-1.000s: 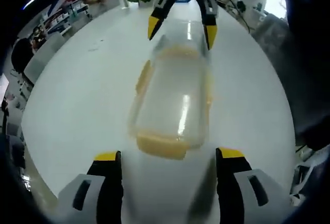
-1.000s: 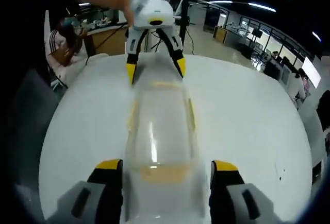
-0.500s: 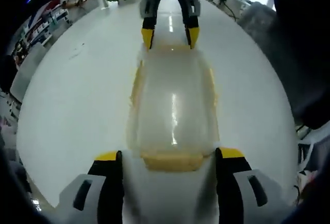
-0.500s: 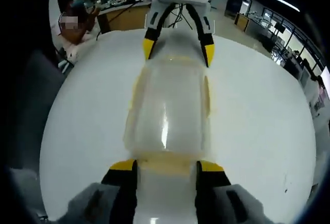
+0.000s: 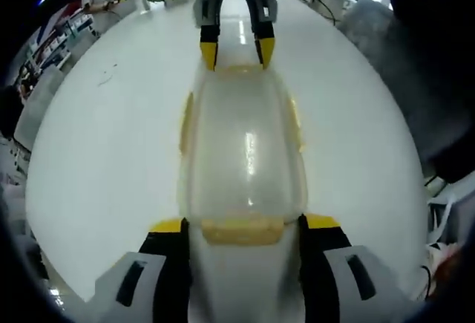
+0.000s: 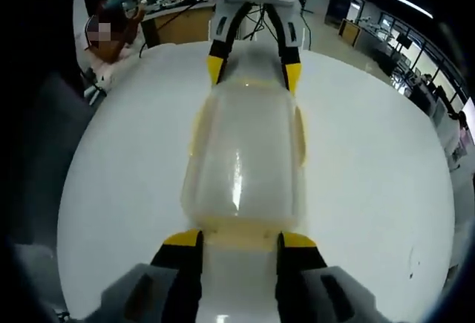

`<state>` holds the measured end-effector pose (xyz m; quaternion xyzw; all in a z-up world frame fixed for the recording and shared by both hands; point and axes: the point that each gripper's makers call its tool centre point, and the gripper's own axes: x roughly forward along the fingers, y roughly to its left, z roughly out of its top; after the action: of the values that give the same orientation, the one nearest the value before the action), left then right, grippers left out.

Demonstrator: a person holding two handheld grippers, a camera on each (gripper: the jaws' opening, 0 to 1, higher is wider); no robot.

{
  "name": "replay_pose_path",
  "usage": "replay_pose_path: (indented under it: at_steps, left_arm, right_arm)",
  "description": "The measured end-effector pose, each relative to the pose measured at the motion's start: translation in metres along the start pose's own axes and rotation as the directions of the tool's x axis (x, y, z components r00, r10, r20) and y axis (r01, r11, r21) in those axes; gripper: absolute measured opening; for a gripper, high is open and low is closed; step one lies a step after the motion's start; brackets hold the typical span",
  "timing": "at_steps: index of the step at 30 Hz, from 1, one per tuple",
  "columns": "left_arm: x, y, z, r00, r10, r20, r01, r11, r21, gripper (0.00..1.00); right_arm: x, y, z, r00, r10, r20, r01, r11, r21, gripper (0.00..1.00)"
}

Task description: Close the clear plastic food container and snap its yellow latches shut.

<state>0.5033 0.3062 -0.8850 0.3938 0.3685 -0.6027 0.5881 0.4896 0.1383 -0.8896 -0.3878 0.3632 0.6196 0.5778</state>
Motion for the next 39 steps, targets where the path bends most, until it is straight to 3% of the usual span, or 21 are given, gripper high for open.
replay_pose_path:
  at_steps: [3,6,11,17,23,32,39]
  left_arm:
    - [0.001,0.0,-0.001,1.0,0.013,0.01,-0.013,1.0,-0.011,0.37]
    - [0.002,-0.003,0.002,1.0,-0.011,-0.023,0.012,0.999,0.043,0.38]
    - [0.002,-0.002,0.002,0.998,0.0,-0.058,0.001,1.0,0.022,0.38]
    - [0.002,0.0,0.003,1.0,0.013,-0.005,-0.013,0.999,-0.042,0.36]
    - [0.002,0.0,0.005,1.0,0.008,-0.006,-0.008,0.998,-0.07,0.35]
    - [-0.014,-0.005,0.017,1.0,0.012,0.007,-0.011,0.996,-0.088,0.36]
    - [-0.039,0.0,0.03,0.999,0.052,0.008,-0.051,0.995,-0.082,0.36]
  right_arm:
    - [0.001,-0.001,0.001,1.0,0.001,0.006,-0.001,1.0,0.002,0.36]
    - [0.002,-0.001,0.003,1.0,0.002,-0.022,-0.002,1.0,0.0,0.36]
    - [0.002,-0.001,0.003,0.998,0.004,-0.06,-0.004,1.0,0.007,0.36]
    - [0.001,-0.001,0.002,0.998,0.003,-0.057,-0.003,1.0,0.002,0.35]
    - [-0.001,-0.004,0.001,0.997,0.001,-0.075,-0.001,1.0,-0.006,0.35]
    - [-0.022,0.0,0.006,0.997,0.015,-0.074,-0.016,1.0,-0.014,0.35]
    - [-0.05,-0.004,0.017,0.999,-0.01,-0.041,0.009,1.0,-0.023,0.35]
